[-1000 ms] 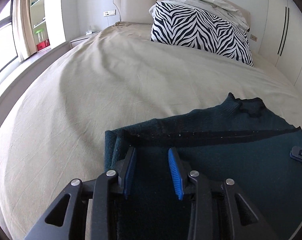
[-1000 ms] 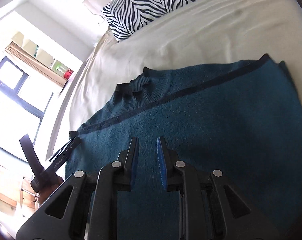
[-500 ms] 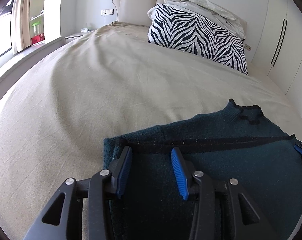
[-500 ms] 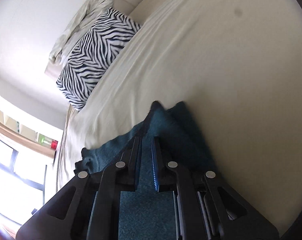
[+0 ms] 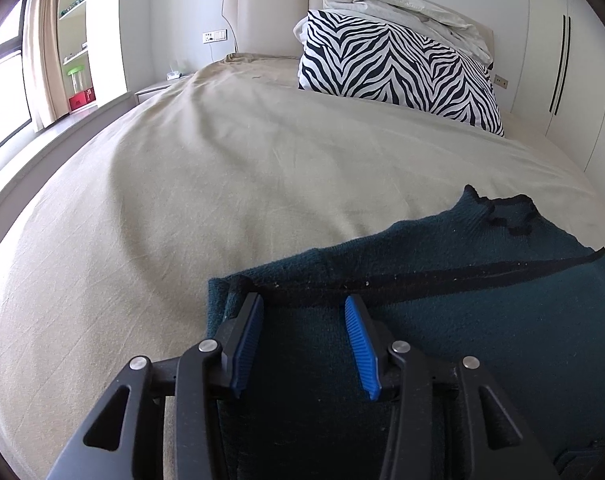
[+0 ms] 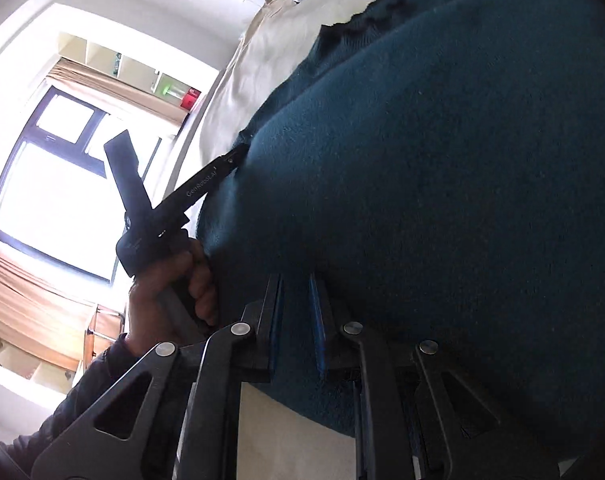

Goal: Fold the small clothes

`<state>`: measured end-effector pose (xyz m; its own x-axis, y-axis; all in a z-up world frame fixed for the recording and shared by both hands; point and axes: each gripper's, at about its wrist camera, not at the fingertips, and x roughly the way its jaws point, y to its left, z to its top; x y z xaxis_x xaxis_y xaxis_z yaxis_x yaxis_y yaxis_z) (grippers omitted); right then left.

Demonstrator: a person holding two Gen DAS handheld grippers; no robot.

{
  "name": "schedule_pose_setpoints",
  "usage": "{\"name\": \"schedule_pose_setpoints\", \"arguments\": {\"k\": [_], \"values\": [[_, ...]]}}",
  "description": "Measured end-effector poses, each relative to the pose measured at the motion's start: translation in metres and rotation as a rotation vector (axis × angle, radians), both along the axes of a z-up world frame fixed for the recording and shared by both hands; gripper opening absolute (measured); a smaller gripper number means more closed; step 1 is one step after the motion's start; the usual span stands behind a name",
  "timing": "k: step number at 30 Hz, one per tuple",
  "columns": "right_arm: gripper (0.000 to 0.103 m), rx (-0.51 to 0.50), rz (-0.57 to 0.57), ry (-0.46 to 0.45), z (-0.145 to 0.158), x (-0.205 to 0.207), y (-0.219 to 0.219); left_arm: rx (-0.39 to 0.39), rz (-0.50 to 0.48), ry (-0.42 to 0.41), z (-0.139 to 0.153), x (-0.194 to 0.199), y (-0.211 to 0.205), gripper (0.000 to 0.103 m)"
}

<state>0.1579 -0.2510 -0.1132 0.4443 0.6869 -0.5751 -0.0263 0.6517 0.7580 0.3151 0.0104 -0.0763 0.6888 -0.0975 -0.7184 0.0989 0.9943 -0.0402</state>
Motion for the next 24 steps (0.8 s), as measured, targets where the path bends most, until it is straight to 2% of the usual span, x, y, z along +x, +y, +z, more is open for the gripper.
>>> {"name": "schedule_pose_setpoints", "arguments": {"k": [1, 3, 5, 7, 10, 13, 15, 17, 20, 21, 23, 24], "values": [[0.012, 0.04, -0.025, 0.002, -0.002, -0.003, -0.011, -0.001, 0.0, 0.0, 0.0, 0.0, 0.0, 0.046], [0.012, 0.041, -0.124, 0.002, -0.001, -0.008, -0.042, -0.002, 0.0, -0.001, 0.0, -0.001, 0.0, 0.046], [0.012, 0.039, -0.246, 0.005, -0.003, -0.017, -0.084, -0.004, 0.0, -0.002, 0.0, -0.001, 0.001, 0.046], [0.01, 0.079, -0.362, 0.009, -0.001, -0.031, -0.128, -0.005, 0.0, -0.002, 0.0, -0.001, 0.001, 0.046], [0.01, 0.002, -0.549, -0.01, 0.01, -0.058, -0.181, -0.004, 0.0, -0.002, 0.0, -0.001, 0.001, 0.046], [0.013, -0.003, -0.661, -0.011, 0.021, -0.081, -0.208, 0.001, 0.0, -0.001, 0.0, -0.001, 0.0, 0.046], [0.014, -0.021, -0.635, -0.037, 0.032, -0.086, -0.203, 0.008, 0.0, 0.007, 0.001, 0.0, 0.0, 0.046], [0.018, -0.014, -0.544, -0.041, 0.039, -0.081, -0.187, 0.006, 0.001, 0.031, 0.007, 0.0, 0.0, 0.046], [0.038, -0.027, -0.402, -0.063, 0.047, -0.063, -0.13, -0.018, 0.025, 0.061, 0.026, -0.021, 0.0, 0.046], [0.053, -0.022, -0.364, -0.071, 0.048, -0.059, -0.113, -0.035, 0.006, 0.063, 0.033, -0.034, -0.003, 0.046], [0.055, 0.0, -0.299, -0.091, 0.047, -0.052, -0.079, -0.083, -0.069, 0.057, 0.047, -0.065, -0.014, 0.049], [0.055, 0.005, -0.263, -0.087, 0.045, -0.048, -0.065, -0.098, -0.106, 0.058, 0.051, -0.08, -0.021, 0.056]]}}
